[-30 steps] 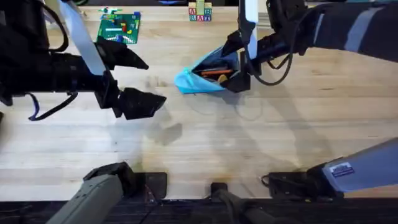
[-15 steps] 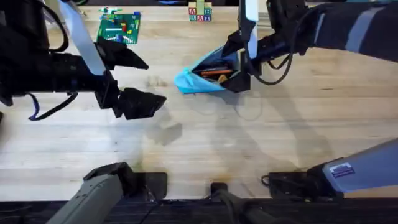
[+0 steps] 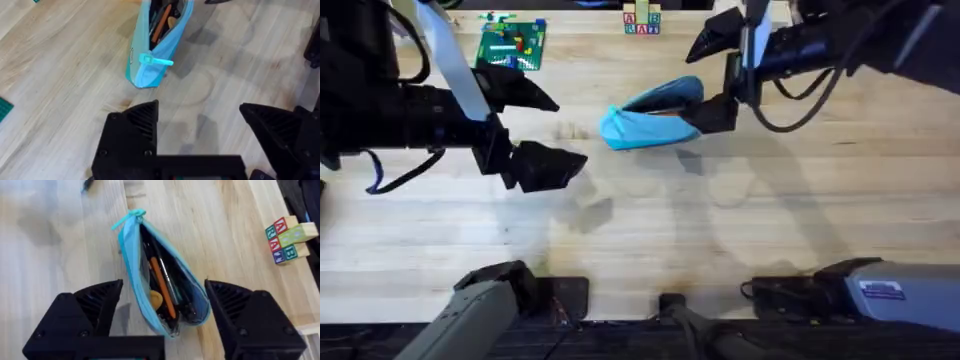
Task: Unzip the bag, pick up the pens from the table one at a time and place them inside, then zip the bag closed.
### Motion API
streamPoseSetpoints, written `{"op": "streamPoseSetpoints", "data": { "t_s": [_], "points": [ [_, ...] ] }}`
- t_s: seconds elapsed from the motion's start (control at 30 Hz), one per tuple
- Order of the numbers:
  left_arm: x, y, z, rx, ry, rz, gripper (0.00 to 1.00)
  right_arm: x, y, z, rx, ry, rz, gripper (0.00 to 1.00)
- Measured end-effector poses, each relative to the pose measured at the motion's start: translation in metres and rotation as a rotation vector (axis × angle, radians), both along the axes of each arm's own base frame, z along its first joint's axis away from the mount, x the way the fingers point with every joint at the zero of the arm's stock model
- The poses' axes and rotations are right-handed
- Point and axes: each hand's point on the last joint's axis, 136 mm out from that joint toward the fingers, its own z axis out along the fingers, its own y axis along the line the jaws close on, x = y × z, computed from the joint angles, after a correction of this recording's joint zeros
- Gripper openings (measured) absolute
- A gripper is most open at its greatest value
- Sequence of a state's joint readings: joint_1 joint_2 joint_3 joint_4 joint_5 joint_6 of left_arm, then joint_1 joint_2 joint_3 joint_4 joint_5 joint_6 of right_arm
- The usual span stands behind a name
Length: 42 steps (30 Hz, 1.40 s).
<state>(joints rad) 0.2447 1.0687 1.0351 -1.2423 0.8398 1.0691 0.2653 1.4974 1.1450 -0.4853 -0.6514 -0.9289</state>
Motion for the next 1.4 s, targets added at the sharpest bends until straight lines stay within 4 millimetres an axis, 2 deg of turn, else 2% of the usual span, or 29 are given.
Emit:
{"op": "streamPoseSetpoints", "data": {
  "t_s": [0.2, 0.47, 0.67, 0.83, 1.07, 1.23, 1.4],
  "points": [
    [0.0, 0.0, 0.0, 0.0, 0.0, 0.0, 0.994, -0.014, -0.008, 0.027, 0.021, 0.014, -0.072, 0.996],
    [0.001, 0.0, 0.0, 0.001, -0.004, 0.0, 0.994, -0.039, -0.028, 0.048, 0.005, 0.077, -0.219, 0.996],
    [0.002, 0.001, 0.0, 0.006, -0.011, 0.001, 0.994, -0.06, -0.038, 0.075, 0.045, 0.065, -0.299, 0.996],
    [0.002, 0.001, 0.0, 0.007, -0.01, 0.002, 0.994, -0.074, -0.055, 0.092, 0.068, 0.067, -0.427, 0.996],
    [0.002, 0.004, -0.003, 0.015, 0.025, 0.039, 0.994, -0.102, -0.081, 0.093, 0.042, 0.115, -0.577, 0.996],
    [0.01, 0.012, -0.006, 0.035, 0.057, 0.115, 0.994, -0.12, -0.091, 0.091, 0.03, 0.146, -0.628, 0.996],
    [0.019, 0.024, -0.011, 0.05, 0.11, 0.239, 0.994, -0.137, -0.098, 0.076, -0.023, 0.223, -0.648, 0.996]
  ]
}}
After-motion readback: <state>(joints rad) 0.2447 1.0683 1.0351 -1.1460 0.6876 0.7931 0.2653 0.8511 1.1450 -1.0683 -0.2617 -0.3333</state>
